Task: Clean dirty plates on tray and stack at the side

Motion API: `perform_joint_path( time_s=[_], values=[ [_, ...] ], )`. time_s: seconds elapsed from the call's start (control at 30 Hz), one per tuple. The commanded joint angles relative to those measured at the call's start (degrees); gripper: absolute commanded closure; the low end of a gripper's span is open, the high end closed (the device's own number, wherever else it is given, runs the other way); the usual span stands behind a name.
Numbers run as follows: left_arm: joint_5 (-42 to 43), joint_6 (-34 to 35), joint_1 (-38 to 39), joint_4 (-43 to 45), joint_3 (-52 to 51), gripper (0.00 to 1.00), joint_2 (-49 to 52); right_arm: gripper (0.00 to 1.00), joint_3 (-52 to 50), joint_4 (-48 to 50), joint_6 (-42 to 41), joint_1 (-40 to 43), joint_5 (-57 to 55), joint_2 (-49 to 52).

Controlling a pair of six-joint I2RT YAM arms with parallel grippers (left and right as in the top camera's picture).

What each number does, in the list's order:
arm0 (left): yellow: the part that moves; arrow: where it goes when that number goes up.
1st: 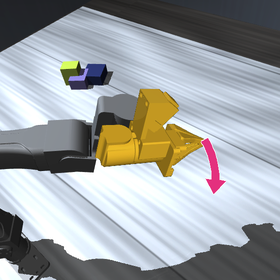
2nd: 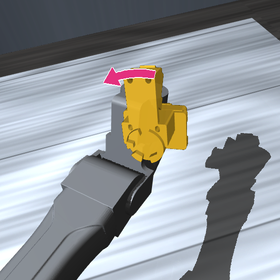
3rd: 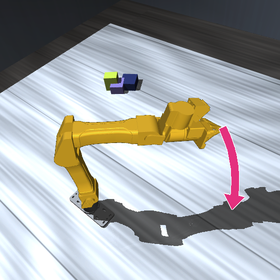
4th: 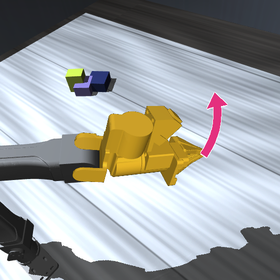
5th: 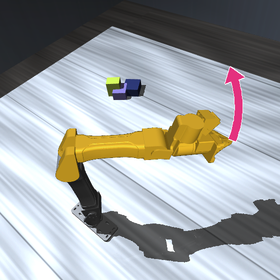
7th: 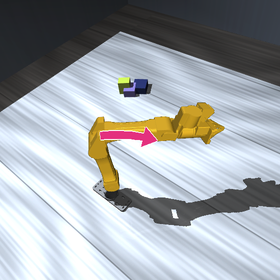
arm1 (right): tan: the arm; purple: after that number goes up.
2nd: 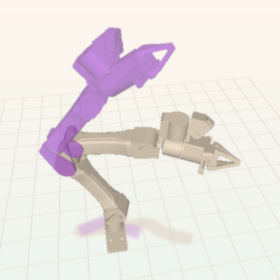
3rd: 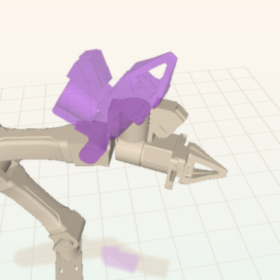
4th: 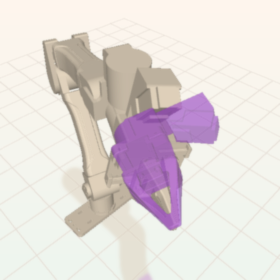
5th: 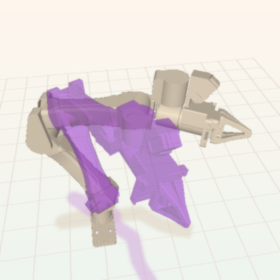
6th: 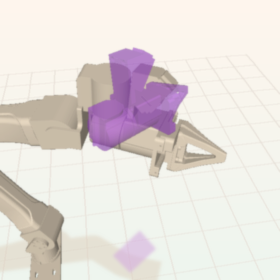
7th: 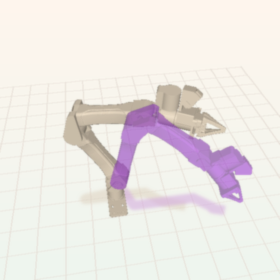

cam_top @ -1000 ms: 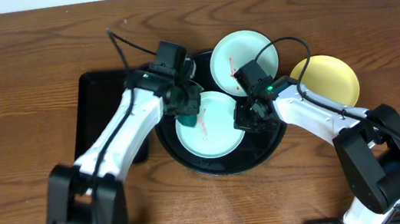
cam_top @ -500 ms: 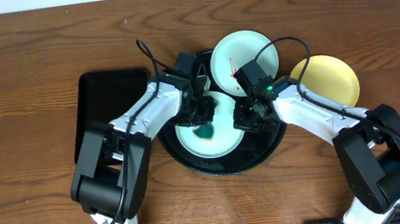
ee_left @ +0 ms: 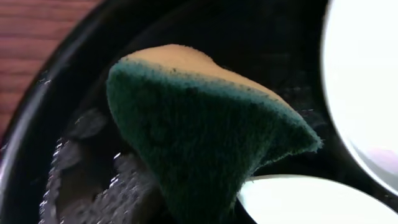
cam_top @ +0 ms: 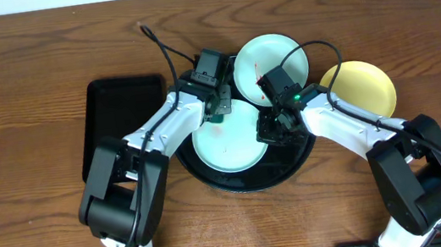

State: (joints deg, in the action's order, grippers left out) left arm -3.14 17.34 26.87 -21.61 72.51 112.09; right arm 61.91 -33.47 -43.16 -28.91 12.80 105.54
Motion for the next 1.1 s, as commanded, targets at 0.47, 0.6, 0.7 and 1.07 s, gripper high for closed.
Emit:
perform_joint_path(
  time_s=[0.47, 0.6, 0.7, 1.07],
  values=[
    [35.0, 1.8, -0.7, -16.7, -0.2, 0.93, 1.0, 0.99, 0.6, -0.1, 0.6, 0.3, -0.3, 1.3],
    [39.2, 1.5, -0.7, -16.7, 0.0, 0.93, 1.0, 0.99, 0.6, -0.1, 0.6, 0.3, -0.3, 1.3],
    [37.7, -0.3, -0.8, -15.6, 0.6, 0.93, 1.0, 0.99, 0.6, -0.1, 0.6, 0.3, -0.3, 1.3],
    [15.8, -0.4, -0.9, -16.2, 7.0, 0.92, 0.6, 0.99, 0.6, -0.1, 0.6, 0.3, -0.3, 1.3]
  ],
)
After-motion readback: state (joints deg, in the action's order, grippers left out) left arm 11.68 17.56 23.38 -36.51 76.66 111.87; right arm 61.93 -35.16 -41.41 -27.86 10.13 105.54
